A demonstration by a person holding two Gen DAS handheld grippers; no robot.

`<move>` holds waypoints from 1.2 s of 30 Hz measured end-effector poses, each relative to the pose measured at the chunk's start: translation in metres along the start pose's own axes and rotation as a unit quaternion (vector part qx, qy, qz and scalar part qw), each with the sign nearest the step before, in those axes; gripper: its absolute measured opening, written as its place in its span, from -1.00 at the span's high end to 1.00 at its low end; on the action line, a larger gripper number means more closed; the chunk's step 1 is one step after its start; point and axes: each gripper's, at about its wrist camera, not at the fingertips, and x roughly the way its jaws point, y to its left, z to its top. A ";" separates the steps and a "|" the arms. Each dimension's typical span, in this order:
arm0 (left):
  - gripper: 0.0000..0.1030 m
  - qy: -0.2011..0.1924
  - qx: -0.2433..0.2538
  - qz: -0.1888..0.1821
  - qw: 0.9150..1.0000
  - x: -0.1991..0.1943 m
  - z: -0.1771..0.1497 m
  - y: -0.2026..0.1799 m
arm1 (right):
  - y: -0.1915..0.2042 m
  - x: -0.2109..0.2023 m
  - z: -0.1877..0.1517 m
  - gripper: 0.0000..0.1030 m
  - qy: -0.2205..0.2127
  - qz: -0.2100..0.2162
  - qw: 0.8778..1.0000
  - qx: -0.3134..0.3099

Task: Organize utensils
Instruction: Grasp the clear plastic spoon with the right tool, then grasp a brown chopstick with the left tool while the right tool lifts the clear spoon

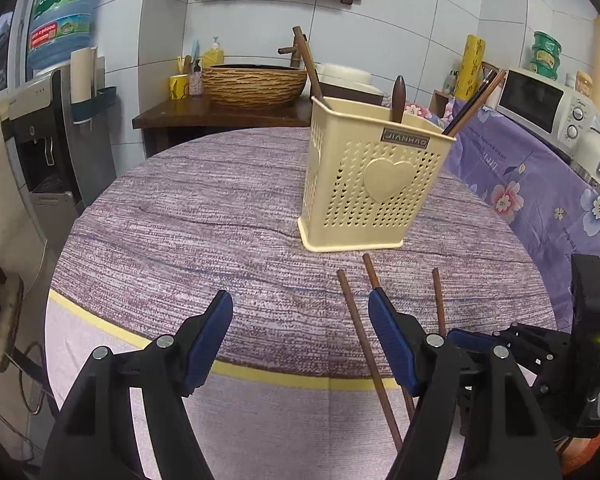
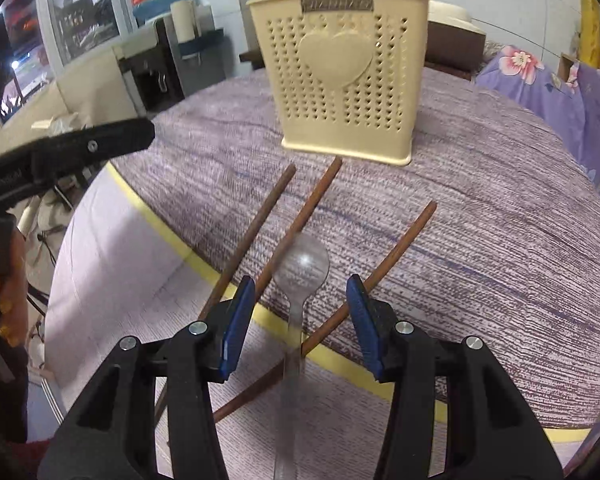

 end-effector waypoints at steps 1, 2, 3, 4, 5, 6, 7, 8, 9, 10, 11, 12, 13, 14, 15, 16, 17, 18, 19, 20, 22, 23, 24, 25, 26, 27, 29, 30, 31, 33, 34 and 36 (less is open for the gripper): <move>-0.36 0.001 -0.001 -0.001 1.000 -0.001 -0.003 0.000 | 0.002 0.003 -0.001 0.06 0.005 -0.003 1.000 -0.008; -0.36 0.001 -0.001 -0.001 1.000 -0.001 -0.004 0.001 | 0.004 0.005 0.000 0.06 0.009 -0.008 1.000 -0.014; -0.36 0.001 -0.001 -0.001 1.000 -0.002 -0.004 0.000 | 0.005 0.006 0.000 0.08 0.011 -0.012 1.000 -0.016; -0.36 0.001 0.000 -0.001 1.000 -0.002 -0.005 0.000 | 0.004 0.006 0.001 0.08 0.010 -0.016 1.000 -0.020; -0.36 0.001 0.000 -0.002 1.000 -0.002 -0.006 0.000 | 0.006 0.007 0.003 0.09 0.011 -0.017 0.999 -0.027; -0.36 0.002 0.000 -0.002 1.000 -0.003 -0.006 0.000 | 0.007 0.008 0.005 0.11 0.013 -0.018 0.999 -0.033; -0.36 0.002 -0.001 -0.003 1.000 -0.002 -0.006 0.000 | 0.008 0.010 0.005 0.14 0.015 -0.021 0.999 -0.038; -0.36 0.002 -0.002 -0.004 1.000 -0.003 -0.006 0.000 | 0.010 0.012 0.007 0.15 0.017 -0.025 0.999 -0.045; -0.36 0.002 -0.003 -0.006 1.000 -0.003 -0.006 0.000 | 0.011 0.013 0.008 0.15 0.020 -0.028 0.998 -0.052; -0.36 0.002 -0.003 -0.007 1.000 -0.003 -0.006 0.000 | 0.013 0.015 0.009 0.15 0.024 -0.030 0.997 -0.062; -0.36 0.001 -0.002 -0.008 1.000 -0.004 -0.006 0.000 | 0.013 0.016 0.010 0.15 0.026 -0.034 0.997 -0.067; -0.36 0.002 -0.002 -0.008 1.000 -0.004 -0.006 -0.001 | 0.014 0.018 0.012 0.15 0.027 -0.038 0.996 -0.073; -0.36 0.002 -0.002 -0.008 1.000 -0.003 -0.006 0.000 | 0.014 0.021 0.013 0.15 0.031 -0.040 0.996 -0.078; -0.36 0.003 -0.002 -0.009 1.000 -0.003 -0.006 0.000 | 0.015 0.021 0.014 0.15 0.030 -0.038 0.996 -0.079; -0.36 0.003 -0.003 -0.009 1.000 -0.003 -0.006 -0.001 | 0.014 0.022 0.015 0.15 0.031 -0.037 0.996 -0.077; -0.36 0.004 -0.003 -0.010 1.000 -0.003 -0.006 -0.001 | 0.014 0.023 0.016 0.15 0.032 -0.035 0.996 -0.076; -0.36 0.005 -0.003 -0.011 1.000 -0.003 -0.006 0.000 | 0.014 0.023 0.016 0.15 0.032 -0.034 0.996 -0.076; -0.36 0.005 -0.003 -0.012 1.000 -0.002 -0.006 -0.001 | 0.013 0.024 0.018 0.15 0.031 -0.033 0.996 -0.076; -0.36 0.006 -0.003 -0.012 1.000 -0.002 -0.006 -0.001 | 0.013 0.025 0.018 0.15 0.032 -0.031 0.996 -0.072; -0.36 0.006 -0.003 -0.012 1.000 -0.002 -0.006 -0.002 | 0.012 0.025 0.019 0.15 0.032 -0.028 0.997 -0.066; -0.36 0.008 -0.003 -0.012 1.000 0.000 -0.006 -0.002 | 0.009 0.027 0.020 0.16 0.033 -0.021 0.998 -0.048; -0.36 0.009 -0.002 -0.012 1.000 0.000 -0.006 -0.003 | 0.008 0.027 0.021 0.17 0.033 -0.022 0.998 -0.045; -0.36 0.010 -0.002 -0.011 1.000 0.001 -0.006 -0.003 | 0.008 0.026 0.021 0.22 0.032 -0.024 0.998 -0.044; -0.36 0.011 -0.001 -0.011 1.000 0.002 -0.006 -0.004 | 0.008 0.026 0.020 0.28 0.032 -0.024 0.998 -0.043; -0.36 0.012 -0.001 -0.011 1.000 0.002 -0.005 -0.003 | 0.009 0.026 0.020 0.28 0.031 -0.025 0.998 -0.043; -0.36 0.014 -0.002 -0.011 1.000 0.003 -0.006 -0.003 | 0.009 0.026 0.020 0.28 0.031 -0.025 0.998 -0.042; -0.36 0.020 -0.005 -0.013 1.000 0.007 -0.006 -0.003 | 0.008 0.025 0.020 0.28 0.029 -0.024 0.999 -0.034; -0.35 0.023 -0.005 -0.014 1.000 0.010 -0.006 -0.004 | 0.008 0.025 0.020 0.28 0.029 -0.022 0.999 -0.030; -0.35 0.026 -0.003 -0.015 1.000 0.012 -0.006 -0.005 | 0.007 0.024 0.020 0.28 0.027 -0.019 0.999 -0.025; -0.31 0.031 0.002 -0.017 0.999 0.017 -0.005 -0.008 | 0.005 0.018 0.020 0.28 0.016 -0.017 1.000 -0.013; -0.28 0.035 0.004 -0.020 0.999 0.020 -0.005 -0.011 | 0.002 0.010 0.021 0.28 0.004 -0.017 1.000 -0.004; -0.17 0.046 0.005 -0.027 0.999 0.027 -0.005 -0.014 | -0.003 -0.004 0.022 0.28 -0.015 -0.017 1.000 0.009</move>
